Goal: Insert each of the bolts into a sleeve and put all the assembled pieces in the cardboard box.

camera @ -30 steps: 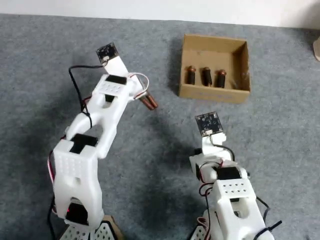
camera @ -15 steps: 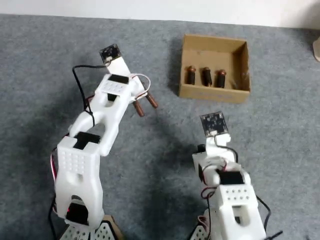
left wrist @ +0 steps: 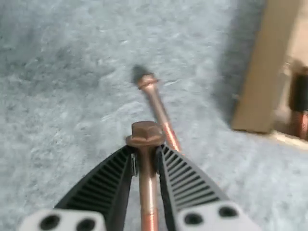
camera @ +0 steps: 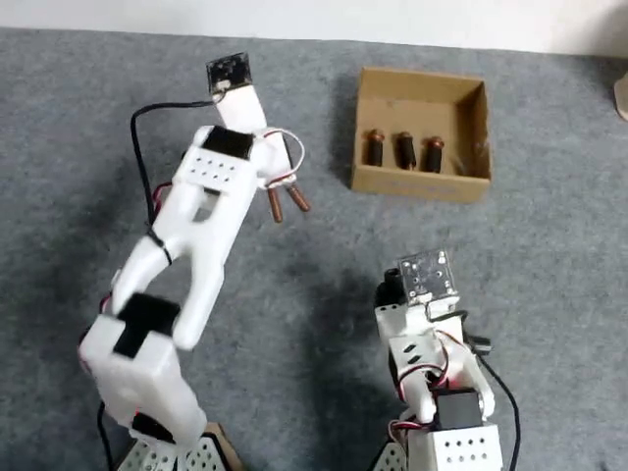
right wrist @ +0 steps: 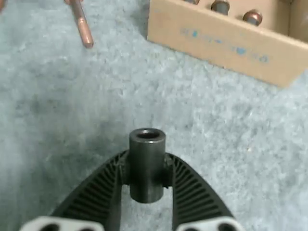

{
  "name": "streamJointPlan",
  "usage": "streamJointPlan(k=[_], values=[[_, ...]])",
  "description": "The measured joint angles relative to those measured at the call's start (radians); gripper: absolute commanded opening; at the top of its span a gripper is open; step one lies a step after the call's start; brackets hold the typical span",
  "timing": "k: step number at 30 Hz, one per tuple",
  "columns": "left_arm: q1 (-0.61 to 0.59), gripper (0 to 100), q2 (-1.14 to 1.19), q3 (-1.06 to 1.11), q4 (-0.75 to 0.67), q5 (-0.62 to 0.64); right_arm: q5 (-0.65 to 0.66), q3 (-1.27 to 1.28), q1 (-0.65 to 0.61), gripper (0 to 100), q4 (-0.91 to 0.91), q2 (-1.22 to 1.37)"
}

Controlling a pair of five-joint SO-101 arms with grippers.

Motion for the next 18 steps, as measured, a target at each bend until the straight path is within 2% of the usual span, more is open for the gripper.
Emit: streamJointPlan(k=[3,6,9,15,18], values=[[0.049,1,-0.098,0.069,-0.005,-0.049,0.000,0.000,-0.011,0.5,-0.080,-0.003],[0.091,1,-0.198,0.173,-0.097,-0.084,0.000,0.000,-0.009,0.5,-0.115,-0.025],[0.098,1,-0.293,0.304,-0.252,-0.127,0.000,0.000,-0.011,0.5,-0.135,-0.032],[0.095,1,-0.473,0.609,-0.629,-0.213,0.000,0.000,-0.109,0.5,-0.262,-0.032],[0.101,1,-0.566,0.732,-0.766,-0.221,0.000,0.000,-0.146,0.5,-0.278,-0.032]])
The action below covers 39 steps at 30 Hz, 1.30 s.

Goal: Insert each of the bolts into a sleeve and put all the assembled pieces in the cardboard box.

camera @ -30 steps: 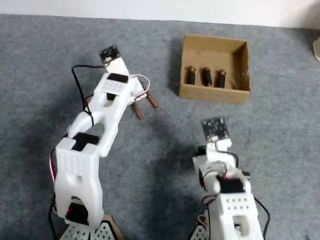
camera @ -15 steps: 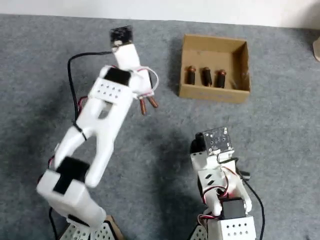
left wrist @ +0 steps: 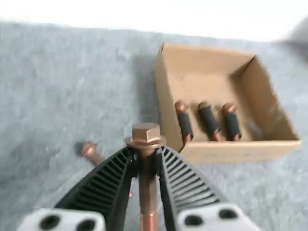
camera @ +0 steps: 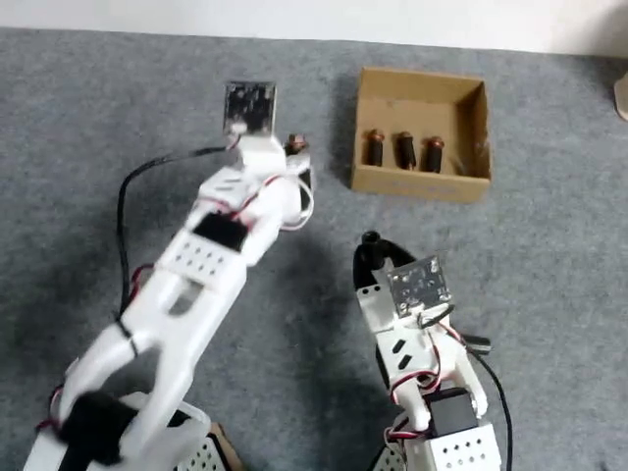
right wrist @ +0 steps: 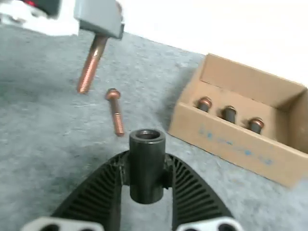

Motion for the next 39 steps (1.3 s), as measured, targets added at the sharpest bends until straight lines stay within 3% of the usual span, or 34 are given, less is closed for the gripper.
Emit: streamJointPlan(k=[5,14,23,32,39], values=[[0.006,1,-0.186,0.104,-0.066,0.015,0.000,0.000,-0.032,0.5,-0.006,0.000],[0.112,1,-0.474,0.207,-0.069,0.189,0.000,0.000,-0.038,0.5,-0.006,0.000],[0.238,1,-0.485,0.287,-0.081,0.232,0.000,0.000,-0.038,0.5,-0.006,0.000],[0.255,1,-0.485,0.460,-0.364,0.232,0.000,0.000,-0.037,0.5,-0.006,0.000],[0.256,1,-0.485,0.477,-0.407,0.232,0.000,0.000,-0.037,0.5,-0.006,0.000]])
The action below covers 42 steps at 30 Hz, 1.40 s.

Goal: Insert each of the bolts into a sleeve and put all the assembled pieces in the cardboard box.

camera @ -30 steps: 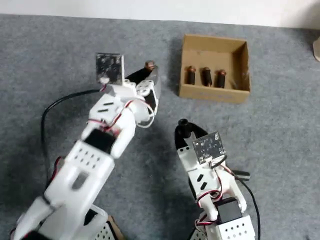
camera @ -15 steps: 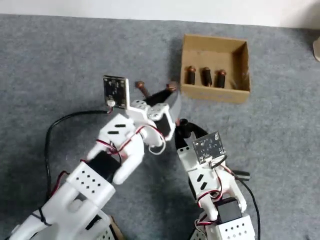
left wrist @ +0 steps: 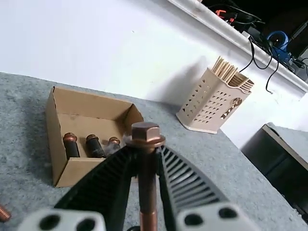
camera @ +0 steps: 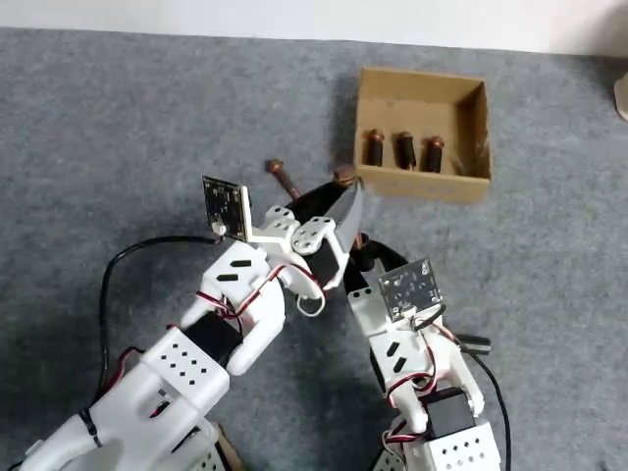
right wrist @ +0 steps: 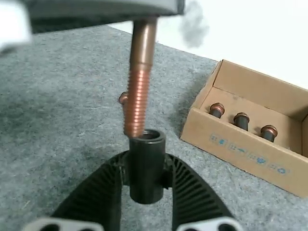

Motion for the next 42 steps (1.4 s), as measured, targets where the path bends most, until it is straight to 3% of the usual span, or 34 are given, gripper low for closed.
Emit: streamJointPlan(k=[11,17,23,34,42], values=[[0.000,1,0.023,0.000,-0.009,0.000,0.000,0.000,0.000,0.5,0.000,0.000],[-0.002,1,0.212,0.000,-0.192,0.005,0.000,0.000,0.002,0.5,0.000,0.000],[0.000,1,0.236,0.000,-0.232,0.005,-0.002,0.000,0.000,0.5,0.000,0.000],[0.069,1,0.235,0.008,-0.098,-0.133,-0.002,0.000,0.061,0.5,-0.049,0.002],[0.104,4,0.233,0.006,-0.064,-0.149,0.002,0.000,0.089,0.5,-0.072,0.002]])
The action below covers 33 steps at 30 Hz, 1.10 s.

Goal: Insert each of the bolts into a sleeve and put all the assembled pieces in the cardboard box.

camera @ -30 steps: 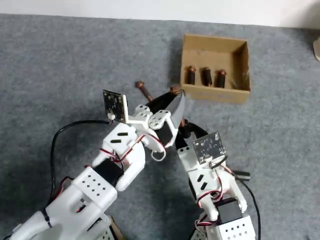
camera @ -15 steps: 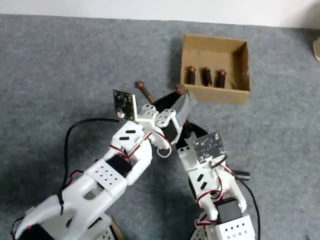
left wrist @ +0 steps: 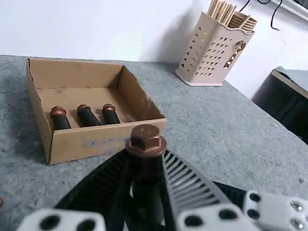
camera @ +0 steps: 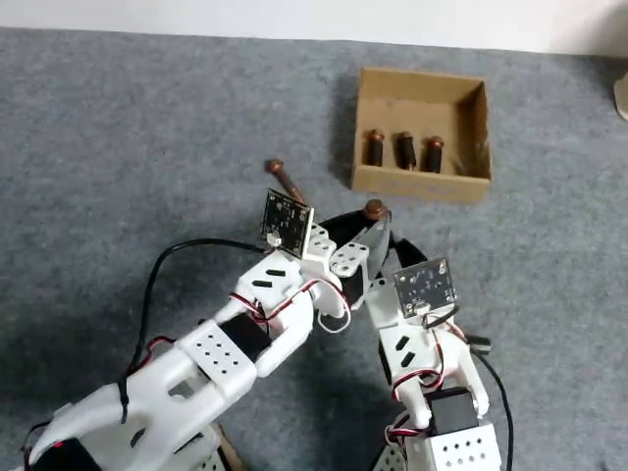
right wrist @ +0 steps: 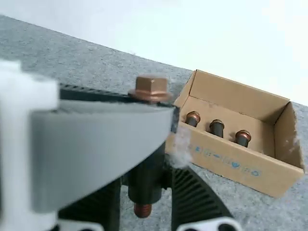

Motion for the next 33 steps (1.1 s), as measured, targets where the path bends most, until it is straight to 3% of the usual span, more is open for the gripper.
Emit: streamJointPlan(k=[7,16,22,28,33], values=[[-0.005,28,-0.044,-0.009,0.199,-0.055,0.000,0.000,0.008,0.5,0.002,0.003],[-0.020,28,-0.354,0.003,0.568,-0.064,-0.003,0.000,0.023,0.5,0.058,0.000],[-0.232,28,-0.512,0.008,0.758,-0.066,-0.003,0.000,0.026,0.5,0.138,0.000],[-0.440,28,-0.532,0.144,0.761,-0.068,-0.003,0.000,0.101,0.4,0.143,0.000],[-0.477,28,-0.532,0.215,0.690,-0.068,0.006,0.000,0.140,0.4,0.143,0.000]])
